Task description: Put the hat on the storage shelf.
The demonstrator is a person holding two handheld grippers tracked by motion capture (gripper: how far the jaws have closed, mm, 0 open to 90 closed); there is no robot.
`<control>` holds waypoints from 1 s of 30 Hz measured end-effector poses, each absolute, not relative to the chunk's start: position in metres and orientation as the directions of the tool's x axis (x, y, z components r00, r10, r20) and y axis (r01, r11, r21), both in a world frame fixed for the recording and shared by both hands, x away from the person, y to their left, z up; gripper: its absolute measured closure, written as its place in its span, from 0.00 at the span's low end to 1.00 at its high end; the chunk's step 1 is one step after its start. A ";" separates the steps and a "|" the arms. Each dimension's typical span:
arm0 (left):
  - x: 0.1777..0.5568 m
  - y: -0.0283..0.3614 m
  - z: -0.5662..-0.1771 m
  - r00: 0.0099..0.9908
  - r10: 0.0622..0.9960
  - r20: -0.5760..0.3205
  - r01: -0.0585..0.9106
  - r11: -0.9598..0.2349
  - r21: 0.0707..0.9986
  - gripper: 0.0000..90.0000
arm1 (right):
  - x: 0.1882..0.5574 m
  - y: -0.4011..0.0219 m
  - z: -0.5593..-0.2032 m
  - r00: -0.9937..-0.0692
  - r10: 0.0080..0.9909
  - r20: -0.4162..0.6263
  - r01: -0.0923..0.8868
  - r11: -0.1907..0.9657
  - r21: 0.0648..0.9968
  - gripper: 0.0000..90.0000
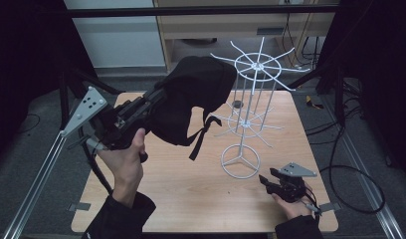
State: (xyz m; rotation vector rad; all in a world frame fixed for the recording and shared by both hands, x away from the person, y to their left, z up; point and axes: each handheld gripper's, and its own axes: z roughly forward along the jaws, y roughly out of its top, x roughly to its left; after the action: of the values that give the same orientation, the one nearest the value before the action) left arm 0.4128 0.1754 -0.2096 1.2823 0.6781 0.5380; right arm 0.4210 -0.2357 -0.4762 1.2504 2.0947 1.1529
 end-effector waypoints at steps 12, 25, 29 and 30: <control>0.428 0.170 -0.230 0.704 0.693 -0.156 0.073 0.148 0.986 0.90 | 0.421 -0.235 -0.477 -0.495 0.868 0.044 0.503 0.245 0.829 0.53; 0.439 0.165 -0.268 0.719 0.679 -0.145 0.147 0.055 0.988 0.89 | 0.421 -0.235 -0.477 -0.496 0.867 0.039 0.503 0.250 0.827 0.53; 0.441 0.161 -0.274 0.724 0.676 -0.140 0.161 0.031 0.986 0.88 | 0.421 -0.235 -0.477 -0.496 0.867 0.037 0.502 0.252 0.827 0.52; 0.442 0.159 -0.275 0.725 0.674 -0.140 0.164 0.029 0.986 0.88 | 0.421 -0.235 -0.477 -0.496 0.868 0.037 0.502 0.251 0.827 0.52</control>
State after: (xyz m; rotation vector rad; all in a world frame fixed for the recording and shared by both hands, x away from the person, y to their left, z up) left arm 0.4417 0.1588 -0.2747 1.5210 0.7139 0.4500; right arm 0.4210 -0.2349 -0.4771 1.2467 2.0994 1.1430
